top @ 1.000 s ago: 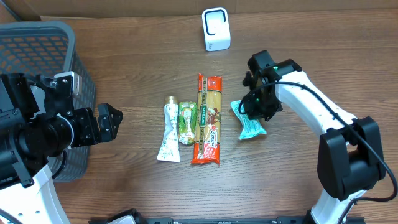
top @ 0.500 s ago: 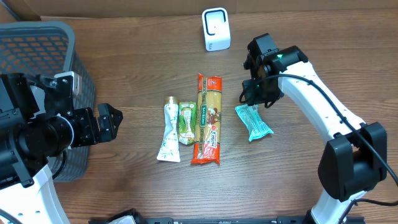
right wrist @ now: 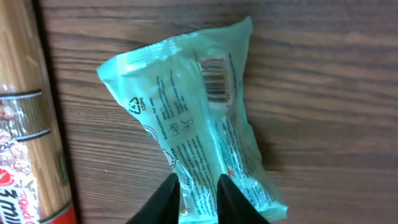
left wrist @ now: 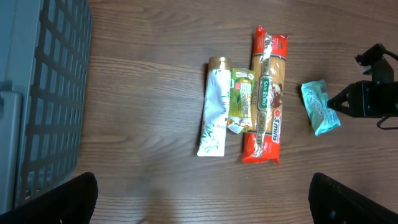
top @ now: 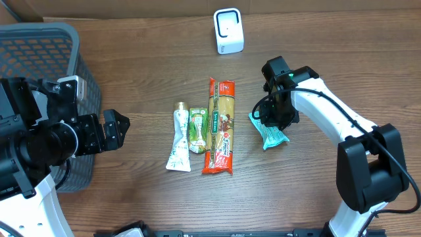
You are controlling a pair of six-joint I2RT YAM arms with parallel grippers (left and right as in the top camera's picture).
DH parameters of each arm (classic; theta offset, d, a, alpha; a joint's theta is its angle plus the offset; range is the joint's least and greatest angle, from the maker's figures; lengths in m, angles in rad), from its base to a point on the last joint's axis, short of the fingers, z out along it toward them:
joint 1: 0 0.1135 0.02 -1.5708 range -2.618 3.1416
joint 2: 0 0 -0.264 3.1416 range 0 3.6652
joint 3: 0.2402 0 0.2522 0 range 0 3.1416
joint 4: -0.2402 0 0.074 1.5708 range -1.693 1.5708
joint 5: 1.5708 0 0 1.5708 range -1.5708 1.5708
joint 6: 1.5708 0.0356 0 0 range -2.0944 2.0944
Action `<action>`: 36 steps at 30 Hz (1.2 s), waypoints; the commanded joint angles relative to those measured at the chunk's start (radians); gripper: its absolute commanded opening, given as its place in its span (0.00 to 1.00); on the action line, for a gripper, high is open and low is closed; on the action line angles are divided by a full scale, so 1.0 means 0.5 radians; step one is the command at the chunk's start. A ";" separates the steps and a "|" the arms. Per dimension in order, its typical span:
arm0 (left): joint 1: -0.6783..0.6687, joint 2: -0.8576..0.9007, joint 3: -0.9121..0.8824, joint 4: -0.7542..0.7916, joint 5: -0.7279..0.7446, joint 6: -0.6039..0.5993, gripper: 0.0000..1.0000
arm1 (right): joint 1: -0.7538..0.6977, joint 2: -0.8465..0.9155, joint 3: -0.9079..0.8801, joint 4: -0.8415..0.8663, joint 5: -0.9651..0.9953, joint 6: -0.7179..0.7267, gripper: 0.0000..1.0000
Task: Scan the item barcode
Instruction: 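Lift the snack and rotate it with the right gripper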
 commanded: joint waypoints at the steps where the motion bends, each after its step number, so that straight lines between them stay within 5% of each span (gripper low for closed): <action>1: 0.010 0.007 -0.002 0.002 0.000 0.015 1.00 | 0.002 -0.047 -0.008 0.037 -0.010 -0.061 0.20; 24: 0.010 0.007 -0.002 0.002 0.000 0.015 1.00 | 0.002 -0.044 -0.535 0.587 -0.087 -0.227 0.17; 30: 0.010 0.007 -0.002 0.002 0.000 0.015 1.00 | 0.002 -0.041 -0.734 0.707 0.002 -0.226 0.64; 36: 0.010 0.007 -0.002 0.002 0.000 0.015 1.00 | -0.002 -0.041 -0.735 0.671 0.026 -0.224 0.82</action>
